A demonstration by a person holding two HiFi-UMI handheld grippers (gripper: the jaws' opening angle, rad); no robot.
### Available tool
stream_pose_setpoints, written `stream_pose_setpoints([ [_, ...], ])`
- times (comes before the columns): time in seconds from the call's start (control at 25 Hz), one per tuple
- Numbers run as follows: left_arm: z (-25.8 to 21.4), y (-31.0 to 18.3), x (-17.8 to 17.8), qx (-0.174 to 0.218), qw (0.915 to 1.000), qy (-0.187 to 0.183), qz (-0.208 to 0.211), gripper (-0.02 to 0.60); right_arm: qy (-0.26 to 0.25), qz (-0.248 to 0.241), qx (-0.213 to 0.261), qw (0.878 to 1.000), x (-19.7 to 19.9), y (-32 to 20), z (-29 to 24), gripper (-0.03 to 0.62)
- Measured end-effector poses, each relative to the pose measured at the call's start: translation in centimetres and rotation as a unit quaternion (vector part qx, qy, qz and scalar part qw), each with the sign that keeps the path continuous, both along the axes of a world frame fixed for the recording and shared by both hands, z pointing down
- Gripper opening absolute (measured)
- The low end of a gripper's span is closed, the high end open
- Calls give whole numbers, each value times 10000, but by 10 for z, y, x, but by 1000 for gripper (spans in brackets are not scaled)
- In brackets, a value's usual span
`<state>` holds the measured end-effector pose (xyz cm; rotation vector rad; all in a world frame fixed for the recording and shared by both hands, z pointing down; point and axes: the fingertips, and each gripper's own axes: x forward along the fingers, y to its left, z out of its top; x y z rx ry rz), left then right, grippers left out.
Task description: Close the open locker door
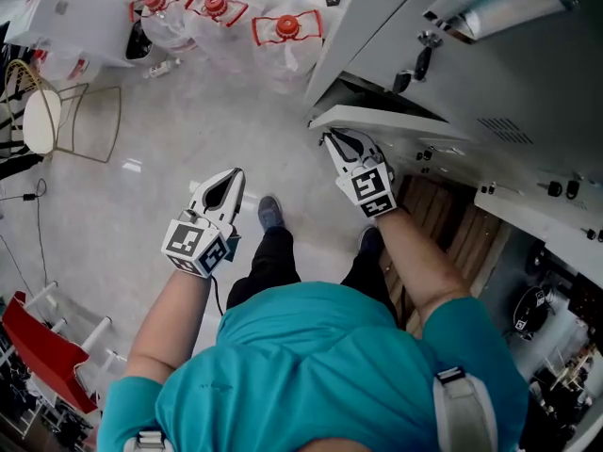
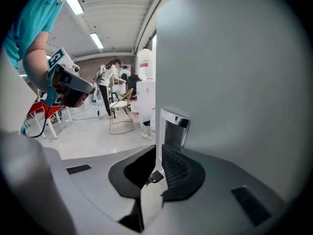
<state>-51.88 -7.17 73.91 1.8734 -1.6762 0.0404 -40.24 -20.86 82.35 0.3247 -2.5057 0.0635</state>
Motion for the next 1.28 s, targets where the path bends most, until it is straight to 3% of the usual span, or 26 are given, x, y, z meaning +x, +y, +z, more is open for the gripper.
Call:
stream_pose_setpoints([
  [0.32,4,-4,-9,-7,10000,64,73,3,-111,838,-12,9964,-15,-36,-1,46],
  [0.8,3,4,-26,7,9999,103,-10,3,-101,1373,190,9903,-23,-64,-7,29],
  [0.92,2,7,-29,17,9999,120,-38,3,-144,1563,121,9875,-21,-67,-7,2],
  [1.28,1,11,-36,31,9998,156,-120,3,-180,1810,-99,9833,-22,-71,-7,-2],
])
